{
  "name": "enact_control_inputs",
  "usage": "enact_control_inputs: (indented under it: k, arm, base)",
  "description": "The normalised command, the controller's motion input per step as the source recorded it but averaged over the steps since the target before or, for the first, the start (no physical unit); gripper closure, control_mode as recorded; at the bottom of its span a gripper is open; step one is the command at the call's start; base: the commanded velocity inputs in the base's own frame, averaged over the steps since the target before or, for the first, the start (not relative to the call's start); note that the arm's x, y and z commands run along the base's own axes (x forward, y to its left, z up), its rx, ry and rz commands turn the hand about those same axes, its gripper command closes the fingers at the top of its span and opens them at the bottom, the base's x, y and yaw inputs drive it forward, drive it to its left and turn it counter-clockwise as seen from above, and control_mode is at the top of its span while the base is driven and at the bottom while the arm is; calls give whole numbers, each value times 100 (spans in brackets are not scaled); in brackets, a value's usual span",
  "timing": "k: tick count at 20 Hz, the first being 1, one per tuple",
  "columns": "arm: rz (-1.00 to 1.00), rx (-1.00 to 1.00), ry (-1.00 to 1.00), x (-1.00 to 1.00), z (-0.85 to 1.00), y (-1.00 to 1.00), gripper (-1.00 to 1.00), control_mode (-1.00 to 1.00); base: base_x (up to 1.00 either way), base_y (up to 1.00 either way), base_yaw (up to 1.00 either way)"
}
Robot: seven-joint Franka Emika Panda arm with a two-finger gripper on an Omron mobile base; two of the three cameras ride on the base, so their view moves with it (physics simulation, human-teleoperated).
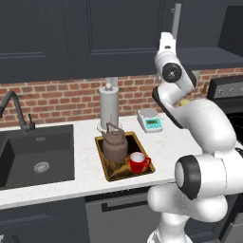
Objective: Pick the kettle from the counter and place it on the tray. Then pick the mug from the cabinet and place it on the tray. Then close the cabinet doors.
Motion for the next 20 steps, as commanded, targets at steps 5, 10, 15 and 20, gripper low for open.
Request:
enact_control_inputs:
  k: [5,10,15,20]
  arm:
    - [5,0,8,41,0,0,-100,-100]
    - [12,0,11,10,0,0,-100,-100]
    - [12,0,13,-5,17,0,-100,-100]
    - [10,0,10,-33,16,11,-100,-100]
  base:
    - [0,0,0]
    - [0,0,0]
    - [0,0,0]
    - [0,0,0]
